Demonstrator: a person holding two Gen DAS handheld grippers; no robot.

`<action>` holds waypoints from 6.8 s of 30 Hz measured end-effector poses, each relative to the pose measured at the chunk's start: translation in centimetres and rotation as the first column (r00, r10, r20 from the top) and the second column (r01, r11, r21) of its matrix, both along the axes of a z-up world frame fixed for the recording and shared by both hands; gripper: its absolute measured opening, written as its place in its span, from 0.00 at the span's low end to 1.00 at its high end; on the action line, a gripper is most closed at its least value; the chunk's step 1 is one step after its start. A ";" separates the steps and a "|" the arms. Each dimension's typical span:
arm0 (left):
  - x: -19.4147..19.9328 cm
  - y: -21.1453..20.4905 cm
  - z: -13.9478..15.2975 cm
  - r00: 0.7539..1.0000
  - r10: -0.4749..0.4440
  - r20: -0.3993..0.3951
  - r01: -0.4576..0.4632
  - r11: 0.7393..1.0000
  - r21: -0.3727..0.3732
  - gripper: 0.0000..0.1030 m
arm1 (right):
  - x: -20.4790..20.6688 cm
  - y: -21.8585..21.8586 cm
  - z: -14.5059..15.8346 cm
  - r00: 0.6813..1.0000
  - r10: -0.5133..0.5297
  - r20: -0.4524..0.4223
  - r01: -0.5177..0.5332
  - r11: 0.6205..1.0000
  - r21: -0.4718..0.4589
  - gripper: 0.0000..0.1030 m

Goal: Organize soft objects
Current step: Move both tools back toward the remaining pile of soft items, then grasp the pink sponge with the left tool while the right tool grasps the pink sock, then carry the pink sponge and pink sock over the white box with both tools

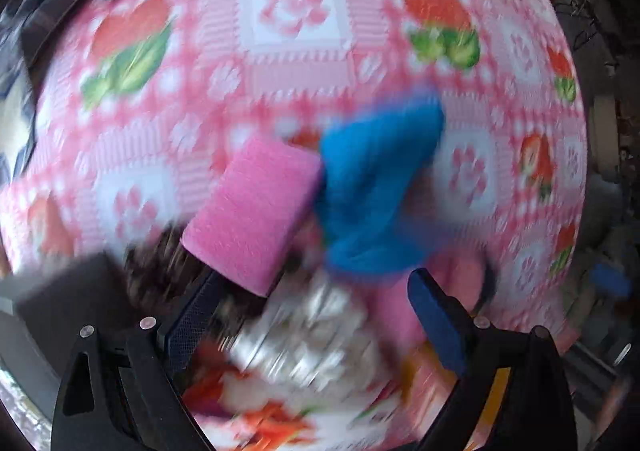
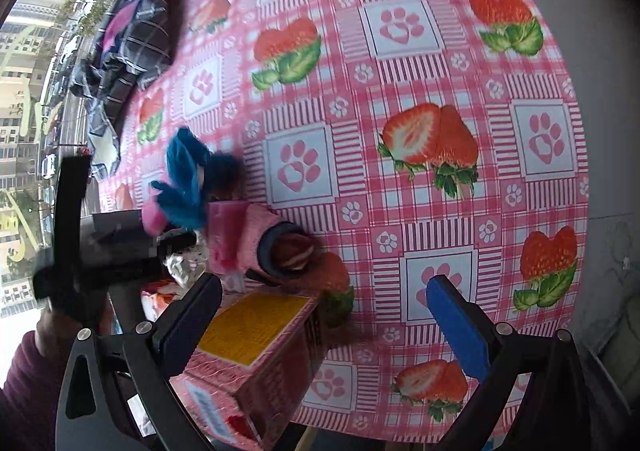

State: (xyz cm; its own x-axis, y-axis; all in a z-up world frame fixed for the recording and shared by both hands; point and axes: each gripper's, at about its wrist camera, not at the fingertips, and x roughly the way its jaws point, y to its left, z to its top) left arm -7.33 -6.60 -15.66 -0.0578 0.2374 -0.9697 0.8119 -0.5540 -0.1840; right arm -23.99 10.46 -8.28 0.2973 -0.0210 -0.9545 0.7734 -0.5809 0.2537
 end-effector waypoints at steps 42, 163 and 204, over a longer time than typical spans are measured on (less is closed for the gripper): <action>-0.1 -5.5 -1.4 0.987 -0.051 0.153 0.096 0.948 -0.304 0.93 | -5.8 -1.7 -7.1 0.978 0.143 -0.154 -0.121 0.982 0.143 1.00; 32.5 12.1 16.9 0.930 0.286 -0.229 -0.358 0.840 -0.407 0.45 | 31.1 -3.5 10.7 0.803 0.550 -0.231 -0.582 0.806 -0.104 0.34; 36.0 10.8 11.4 0.905 0.391 -0.165 -0.425 0.846 -0.322 0.45 | 39.9 -11.1 6.4 0.715 0.681 -0.157 -0.696 0.715 -0.064 0.34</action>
